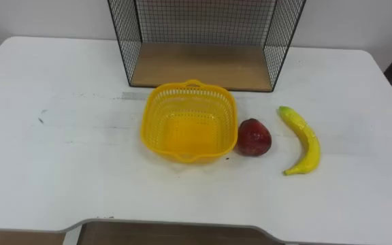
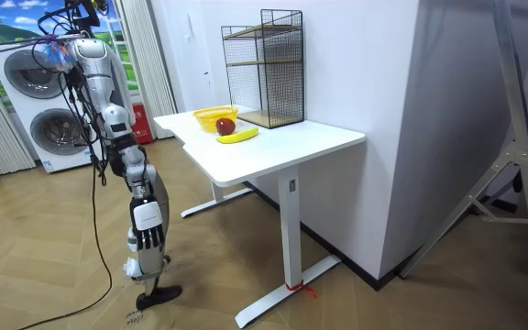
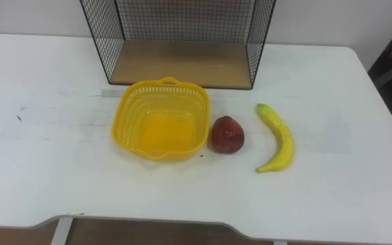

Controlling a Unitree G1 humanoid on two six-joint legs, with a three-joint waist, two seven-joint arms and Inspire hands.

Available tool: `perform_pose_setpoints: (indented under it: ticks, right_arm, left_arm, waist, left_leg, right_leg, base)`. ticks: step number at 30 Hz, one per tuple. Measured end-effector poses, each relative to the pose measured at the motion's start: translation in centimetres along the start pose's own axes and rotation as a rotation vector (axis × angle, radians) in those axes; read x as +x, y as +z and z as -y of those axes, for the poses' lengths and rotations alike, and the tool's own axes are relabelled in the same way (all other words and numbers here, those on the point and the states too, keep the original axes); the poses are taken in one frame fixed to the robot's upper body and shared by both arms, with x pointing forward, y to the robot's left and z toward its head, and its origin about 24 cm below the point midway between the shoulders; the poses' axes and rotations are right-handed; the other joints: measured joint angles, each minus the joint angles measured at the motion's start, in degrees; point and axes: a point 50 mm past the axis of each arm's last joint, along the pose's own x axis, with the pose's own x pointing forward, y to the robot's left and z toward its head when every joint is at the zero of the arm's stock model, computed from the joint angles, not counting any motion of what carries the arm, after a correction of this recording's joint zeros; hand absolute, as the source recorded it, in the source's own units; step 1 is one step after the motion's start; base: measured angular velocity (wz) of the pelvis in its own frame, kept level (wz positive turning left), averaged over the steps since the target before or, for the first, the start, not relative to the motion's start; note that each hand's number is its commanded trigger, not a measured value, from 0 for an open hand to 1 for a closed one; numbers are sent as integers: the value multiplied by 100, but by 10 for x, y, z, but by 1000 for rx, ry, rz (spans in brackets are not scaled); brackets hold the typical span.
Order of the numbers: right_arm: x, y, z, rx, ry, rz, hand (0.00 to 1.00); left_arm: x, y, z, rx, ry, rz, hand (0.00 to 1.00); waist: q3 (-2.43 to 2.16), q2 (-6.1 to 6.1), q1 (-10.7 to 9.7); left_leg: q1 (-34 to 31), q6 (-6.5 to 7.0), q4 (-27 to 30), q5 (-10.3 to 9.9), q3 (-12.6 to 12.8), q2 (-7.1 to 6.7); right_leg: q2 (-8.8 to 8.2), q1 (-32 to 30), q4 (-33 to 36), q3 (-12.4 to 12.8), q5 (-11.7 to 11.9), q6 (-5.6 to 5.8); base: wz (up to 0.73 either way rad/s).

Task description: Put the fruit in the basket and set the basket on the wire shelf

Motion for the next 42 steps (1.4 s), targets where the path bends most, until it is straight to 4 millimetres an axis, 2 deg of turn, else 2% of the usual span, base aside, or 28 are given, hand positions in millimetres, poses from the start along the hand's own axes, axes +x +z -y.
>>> perform_pose_setpoints:
  ticks: [8, 9, 14, 17, 22, 25, 31, 34, 36, 37, 39, 40, 42]
  right_arm:
    - [0, -1, 0, -1, 0, -3, 0]
    - [0, -1, 0, -1, -1, -3, 0]
    - [0, -4, 0, 1, -6, -9, 0]
    - [0, -4, 0, 4, -6, -8, 0]
    - [1, -4, -1, 97, -25, -5, 0]
    - [1, -5, -2, 225, -47, -5, 0]
    - [2, -32, -11, 683, -77, -87, 0]
    - [2, -44, -20, 979, -81, -145, 0]
    - [1, -34, -11, 1281, -90, -91, 0]
    - [1, -30, -7, 1353, -92, -71, 0]
    - [-2, -11, 11, 1618, -101, -6, 0]
    - [-3, -7, 16, 1665, -105, 8, 0]
    - [-9, 8, 40, 1823, -112, 85, 0]
  left_arm:
    - [0, -1, 1, 3, -17, -5, 0]
    - [0, -2, 2, 3, -17, -8, 0]
    - [0, -1, 0, 7, -3, -5, 0]
    - [0, -1, 0, 7, 13, -4, 0]
    - [0, -2, 0, 7, 25, -9, 0]
    - [0, -3, 4, 3, 45, -8, 0]
    - [-1, 4, 5, -7, 76, 18, 0]
    - [-1, 2, 5, -48, 97, 28, 0]
    - [-1, -1, 3, -127, 118, 32, 0]
    - [-1, -2, 2, -150, 125, 31, 0]
    - [-1, -5, -3, -198, 161, 31, 0]
    - [-1, -4, -5, -208, 169, 36, 0]
    - [-2, -4, -10, -247, 188, 52, 0]
  waist:
    - [-7, 14, 7]
    - [-35, 69, 6]
    - [-12, 51, -1]
    - [-15, 59, -2]
    - [-15, 61, -16]
    - [-14, 83, -7]
    - [-5, 99, -46]
    - [-8, 115, -86]
    - [-12, 143, -213]
    - [-16, 137, -261]
    - [-25, 117, -428]
    - [-26, 112, -468]
    - [-34, 94, -509]
  left_leg:
    - [89, 15, 2, 9, 57, 0]
    - [98, 16, 2, 9, 61, 0]
    - [176, 16, -28, 9, 60, -15]
    - [185, 16, -28, 9, 60, -19]
    - [185, 16, -25, 10, 52, -22]
    - [184, 16, -25, 10, 48, -22]
    - [127, 17, -27, 10, 73, -19]
    - [141, 17, -24, 10, 109, -21]
    - [159, 17, -23, 10, 170, -20]
    - [165, 17, -24, 10, 187, -22]
    - [178, 17, -25, 10, 216, -29]
    - [179, 17, -27, 10, 230, -29]
    - [191, 18, -54, 10, 288, -33]
  right_leg:
    - [8, 35, 6, 81, 8, 11]
    - [12, 38, 7, 94, 12, 15]
    - [10, 77, 8, 137, 16, 22]
    - [8, 75, 11, 154, 18, 25]
    - [17, 73, 21, 178, 19, 27]
    - [16, 73, 22, 176, 23, 33]
    - [9, 33, 10, 187, 23, 35]
    - [18, 28, 20, 211, 25, 39]
    - [22, -2, 34, 318, 29, 45]
    - [16, 3, 31, 323, 30, 46]
    - [12, -4, 39, 328, 40, 60]
    - [11, -12, 43, 337, 41, 62]
    - [16, -28, 63, 430, 47, 72]
  base:
    - [-3]
    - [-7]
    - [-6]
    - [-3]
    - [0]
    - [0]
    - [0]
    - [-6]
    - [-21]
    - [-11]
    - [-2]
    - [-5]
    - [-15]
